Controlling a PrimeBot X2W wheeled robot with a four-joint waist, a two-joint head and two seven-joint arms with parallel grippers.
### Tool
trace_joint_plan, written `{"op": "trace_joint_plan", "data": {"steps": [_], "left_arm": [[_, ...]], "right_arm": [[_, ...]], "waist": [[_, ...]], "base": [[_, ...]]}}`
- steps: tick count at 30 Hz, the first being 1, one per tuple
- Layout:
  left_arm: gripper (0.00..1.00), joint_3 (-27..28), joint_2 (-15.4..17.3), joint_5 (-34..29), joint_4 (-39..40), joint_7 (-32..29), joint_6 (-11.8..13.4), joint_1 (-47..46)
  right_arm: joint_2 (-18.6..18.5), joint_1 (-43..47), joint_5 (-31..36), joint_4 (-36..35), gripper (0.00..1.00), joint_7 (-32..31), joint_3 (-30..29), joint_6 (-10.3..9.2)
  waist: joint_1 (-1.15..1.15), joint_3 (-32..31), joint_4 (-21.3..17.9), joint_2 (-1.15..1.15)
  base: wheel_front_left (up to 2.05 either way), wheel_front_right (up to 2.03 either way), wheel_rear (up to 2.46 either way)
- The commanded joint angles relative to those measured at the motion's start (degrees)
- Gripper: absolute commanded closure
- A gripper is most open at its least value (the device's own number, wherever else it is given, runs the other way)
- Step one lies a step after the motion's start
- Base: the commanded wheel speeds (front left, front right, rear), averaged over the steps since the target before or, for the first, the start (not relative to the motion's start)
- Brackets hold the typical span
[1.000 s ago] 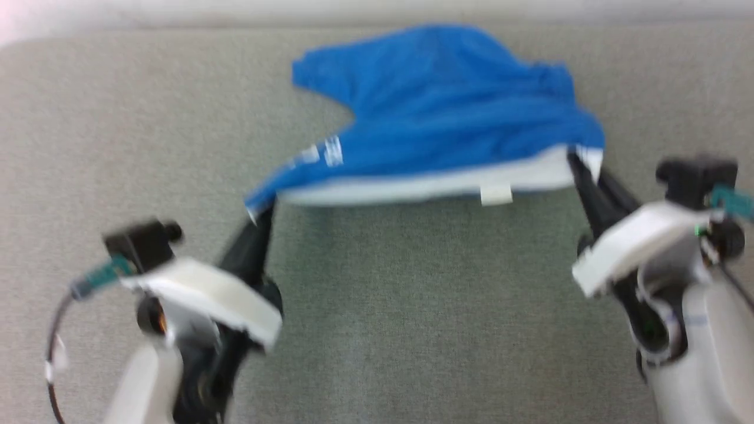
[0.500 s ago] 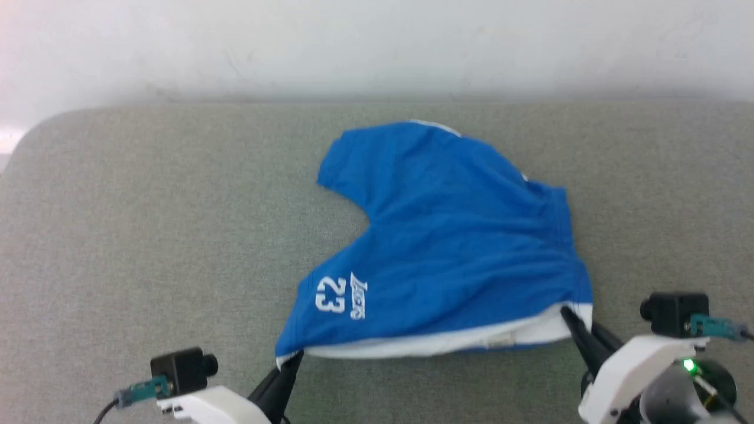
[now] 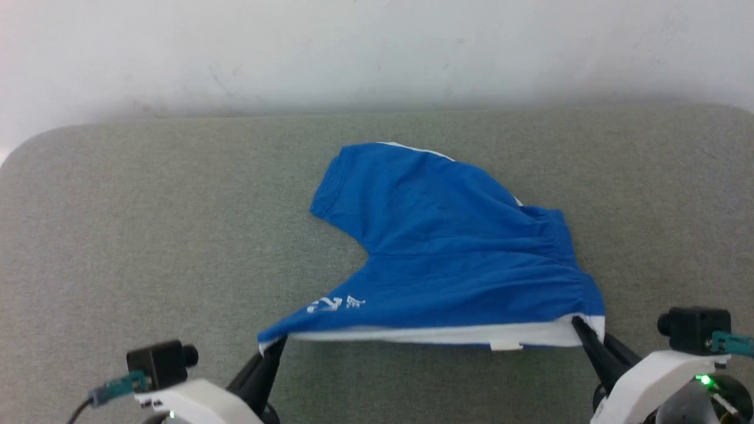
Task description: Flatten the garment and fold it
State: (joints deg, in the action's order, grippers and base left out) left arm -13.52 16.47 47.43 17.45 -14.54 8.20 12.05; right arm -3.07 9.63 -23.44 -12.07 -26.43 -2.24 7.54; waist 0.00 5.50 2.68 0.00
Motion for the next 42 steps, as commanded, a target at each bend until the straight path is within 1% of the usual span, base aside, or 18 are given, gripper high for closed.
{"op": "trace_joint_plan", "data": {"steps": [1,9,11,19,27,31,35,42], "left_arm": [[1.0,0.4,0.5,-0.8,0.2,0.0,0.2,-2.8],[1.0,0.4,2.2,-3.1,-1.5,-2.0,-0.5,-14.1],[1.0,0.4,2.5,-3.4,-1.8,-2.3,-0.7,-15.6],[1.0,-1.0,4.5,-5.7,-5.5,-5.4,-3.0,-28.8],[1.0,-3.5,3.5,-7.7,-13.1,-6.9,-5.4,-41.5],[1.0,-3.9,4.2,-8.0,-17.9,-8.5,-6.5,-46.6],[1.0,-3.7,5.2,-8.2,-21.5,-9.6,-7.2,-50.3],[1.0,-3.8,5.7,-8.4,-25.3,-10.0,-8.0,-54.4]], "right_arm": [[0.1,-1.7,0.6,-0.6,1.0,0.6,-0.5,-0.05],[0.2,-8.6,2.1,0.1,1.0,2.6,-0.8,-0.05],[0.2,-9.5,2.1,0.5,1.0,3.1,-0.7,-0.05],[0.2,-16.4,1.6,4.4,1.0,7.2,1.4,-0.05],[0.2,-21.3,1.4,7.7,1.0,9.7,3.2,-0.05],[0.2,-24.1,1.8,9.0,1.0,9.9,3.6,-0.05],[0.2,-27.5,2.5,11.1,1.0,10.0,4.3,-0.05],[0.2,-33.1,3.2,15.1,1.0,10.6,7.1,-0.05]], "waist": [[0.0,1.5,-1.0,0.0],[0.0,6.4,-2.9,0.0],[0.0,7.1,-3.2,0.0],[0.0,13.2,-5.5,0.0],[0.0,17.9,-7.2,0.0],[0.0,19.9,-8.2,0.0],[0.0,22.0,-8.9,0.0],[0.0,24.3,-9.4,0.0]], "base": [[0.0,0.0,0.0],[0.0,0.0,0.0],[0.0,0.0,0.0],[0.0,0.0,0.0],[0.0,0.0,0.0],[0.0,0.0,0.0],[0.0,0.0,0.0],[0.0,0.0,0.0]]}}
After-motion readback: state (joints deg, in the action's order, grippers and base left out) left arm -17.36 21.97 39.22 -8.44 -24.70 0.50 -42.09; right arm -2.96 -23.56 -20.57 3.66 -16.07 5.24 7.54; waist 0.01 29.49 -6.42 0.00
